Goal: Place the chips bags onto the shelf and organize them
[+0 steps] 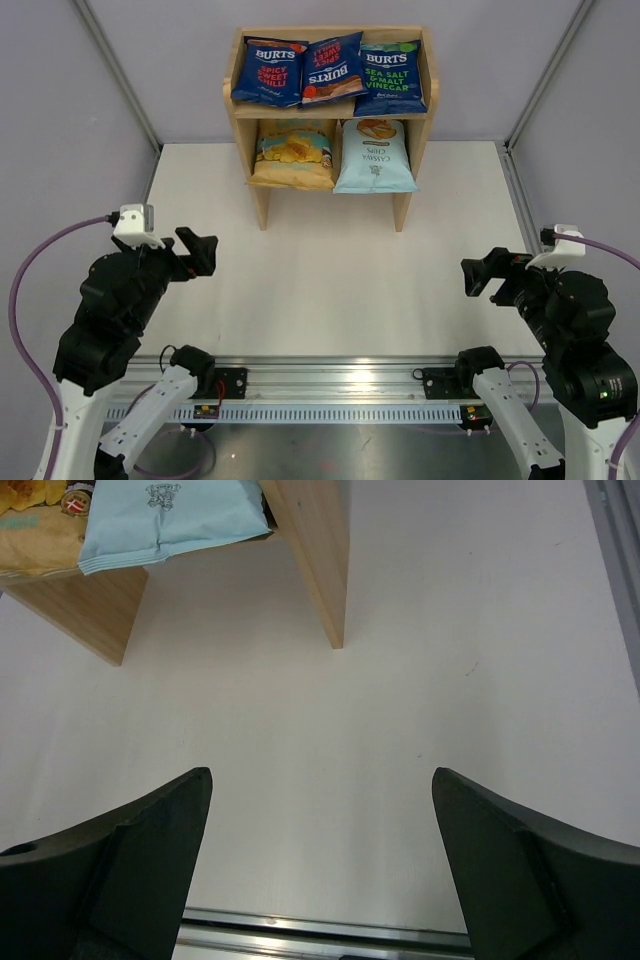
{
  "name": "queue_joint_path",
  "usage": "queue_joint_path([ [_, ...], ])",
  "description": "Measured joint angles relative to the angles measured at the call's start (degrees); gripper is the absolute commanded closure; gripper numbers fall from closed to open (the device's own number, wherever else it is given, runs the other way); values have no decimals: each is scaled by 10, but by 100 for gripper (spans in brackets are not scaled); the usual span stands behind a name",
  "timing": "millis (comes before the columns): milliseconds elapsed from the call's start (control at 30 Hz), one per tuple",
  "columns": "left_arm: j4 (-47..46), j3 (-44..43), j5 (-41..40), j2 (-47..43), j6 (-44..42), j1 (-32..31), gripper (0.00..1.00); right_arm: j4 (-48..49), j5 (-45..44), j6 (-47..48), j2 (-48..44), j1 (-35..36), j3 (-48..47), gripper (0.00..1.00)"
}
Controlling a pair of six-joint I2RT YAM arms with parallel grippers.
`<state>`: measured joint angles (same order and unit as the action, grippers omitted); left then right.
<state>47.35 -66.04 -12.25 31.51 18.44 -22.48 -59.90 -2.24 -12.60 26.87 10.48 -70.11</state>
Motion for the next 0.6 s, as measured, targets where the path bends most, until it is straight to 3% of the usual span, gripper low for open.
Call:
queue_joint_path([
  [367,-34,177,24,-129,-79,0,1,10,14,7,7,0,9,0],
  [600,-82,246,10,-178,-105,1,1,77,14,13,12,0,66,0],
])
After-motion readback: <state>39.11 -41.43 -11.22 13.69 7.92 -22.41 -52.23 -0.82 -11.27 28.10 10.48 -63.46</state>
